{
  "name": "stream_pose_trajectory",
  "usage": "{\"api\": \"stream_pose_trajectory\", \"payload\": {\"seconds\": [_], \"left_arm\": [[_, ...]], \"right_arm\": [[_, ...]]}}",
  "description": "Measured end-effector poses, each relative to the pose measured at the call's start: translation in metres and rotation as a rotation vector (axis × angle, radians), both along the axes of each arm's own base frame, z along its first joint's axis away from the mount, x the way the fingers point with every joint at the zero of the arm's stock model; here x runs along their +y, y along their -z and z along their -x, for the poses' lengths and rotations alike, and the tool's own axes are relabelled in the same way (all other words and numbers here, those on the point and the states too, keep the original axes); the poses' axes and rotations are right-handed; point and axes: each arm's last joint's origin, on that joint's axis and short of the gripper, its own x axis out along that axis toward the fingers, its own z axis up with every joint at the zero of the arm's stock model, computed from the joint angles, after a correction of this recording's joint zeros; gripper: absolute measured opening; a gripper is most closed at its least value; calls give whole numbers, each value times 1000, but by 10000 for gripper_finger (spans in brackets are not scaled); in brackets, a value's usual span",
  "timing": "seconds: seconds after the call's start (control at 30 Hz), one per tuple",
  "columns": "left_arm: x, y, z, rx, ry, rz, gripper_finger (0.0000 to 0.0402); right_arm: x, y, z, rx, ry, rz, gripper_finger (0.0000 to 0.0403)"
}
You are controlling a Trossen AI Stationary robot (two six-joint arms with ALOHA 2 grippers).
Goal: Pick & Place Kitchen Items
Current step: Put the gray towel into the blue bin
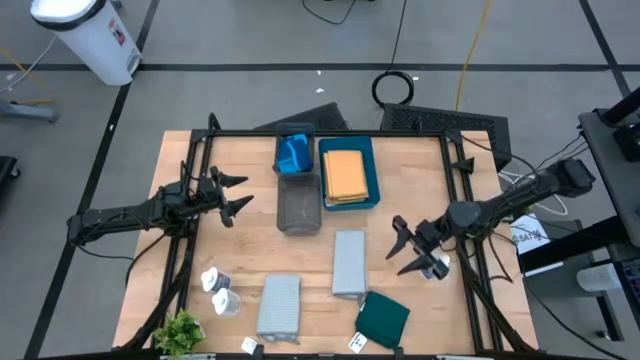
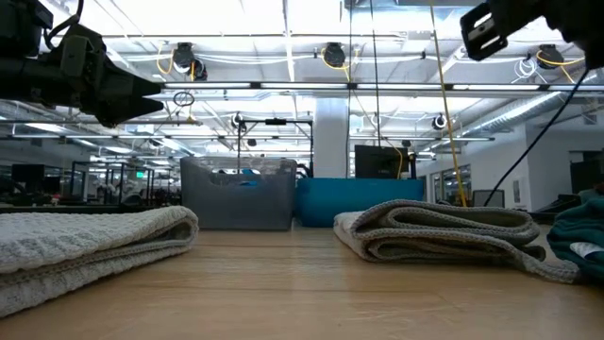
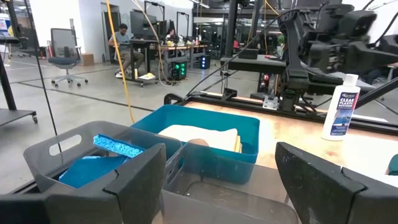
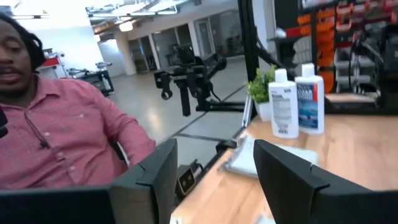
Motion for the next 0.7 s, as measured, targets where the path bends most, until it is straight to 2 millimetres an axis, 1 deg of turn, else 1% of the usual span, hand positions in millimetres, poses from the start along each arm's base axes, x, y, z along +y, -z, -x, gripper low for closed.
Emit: {"api": "stream_pose_trajectory", "payload": {"seconds": [0.17, 0.3, 0.53, 0.7], "left_arm": [[0, 0, 0, 0, 0, 0, 308], [0, 0, 0, 0, 0, 0, 308], [0, 0, 0, 0, 0, 0, 308], [0, 0, 0, 0, 0, 0, 308]], "right_arm": [[14, 6, -3, -8, 18, 17, 187], [21, 10, -6, -8, 34, 13, 187], [22, 15, -10, 13, 67, 21, 187], [18, 16, -13, 9, 216, 42, 187]]}}
